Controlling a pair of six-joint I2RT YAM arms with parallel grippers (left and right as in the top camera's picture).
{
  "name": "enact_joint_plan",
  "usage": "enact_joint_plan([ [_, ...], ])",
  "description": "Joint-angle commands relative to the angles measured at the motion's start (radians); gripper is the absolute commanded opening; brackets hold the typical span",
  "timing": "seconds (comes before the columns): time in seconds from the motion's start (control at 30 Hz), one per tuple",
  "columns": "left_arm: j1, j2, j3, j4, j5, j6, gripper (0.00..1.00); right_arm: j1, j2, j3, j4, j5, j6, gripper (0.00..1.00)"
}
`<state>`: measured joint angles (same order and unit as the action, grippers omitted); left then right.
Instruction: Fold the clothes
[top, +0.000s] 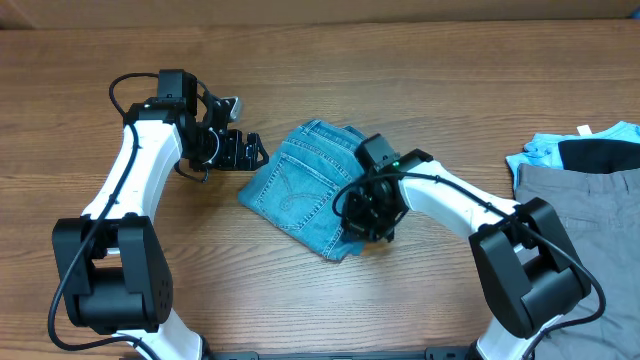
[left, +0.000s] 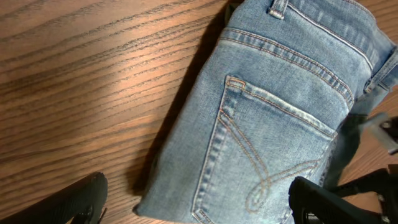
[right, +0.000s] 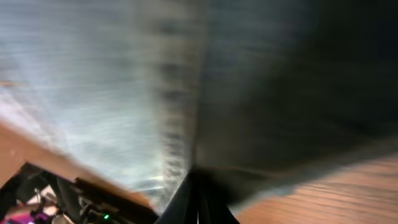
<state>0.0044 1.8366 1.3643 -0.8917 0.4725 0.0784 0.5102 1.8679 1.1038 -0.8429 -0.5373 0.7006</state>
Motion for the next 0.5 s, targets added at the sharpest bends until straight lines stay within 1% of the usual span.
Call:
enact_joint_plan([
  [0.0, 0.002, 0.007, -0.007, -0.005, 0.018, 0.016, 0.96, -0.058, 0.01, -0.023, -0.001, 0.055, 0.037, 0.04],
  [0.1, 0.002, 0.007, -0.007, -0.011, 0.019, 0.015, 0.97, -0.126, 0.01, -0.021, 0.009, 0.03, 0.034, 0.04],
  [0.2, 0.002, 0.007, -0.007, -0.013, 0.019, 0.016, 0.98, -0.174, 0.01, -0.019, 0.015, -0.014, -0.009, 0.04],
  [0.33, 0.002, 0.007, -0.007, -0.013, 0.019, 0.02, 0.99, -0.223, 0.01, -0.017, 0.022, 0.052, -0.051, 0.04],
  [0.4, 0.002, 0.007, -0.007, -0.017, 0.018, 0.037, 1.0, -0.25, 0.01, -0.01, 0.025, 0.044, -0.101, 0.04],
  [0.47, 0.002, 0.007, -0.007, -0.023, 0.019, 0.058, 1.0, -0.27, 0.008, 0.008, 0.025, -0.031, -0.171, 0.04],
])
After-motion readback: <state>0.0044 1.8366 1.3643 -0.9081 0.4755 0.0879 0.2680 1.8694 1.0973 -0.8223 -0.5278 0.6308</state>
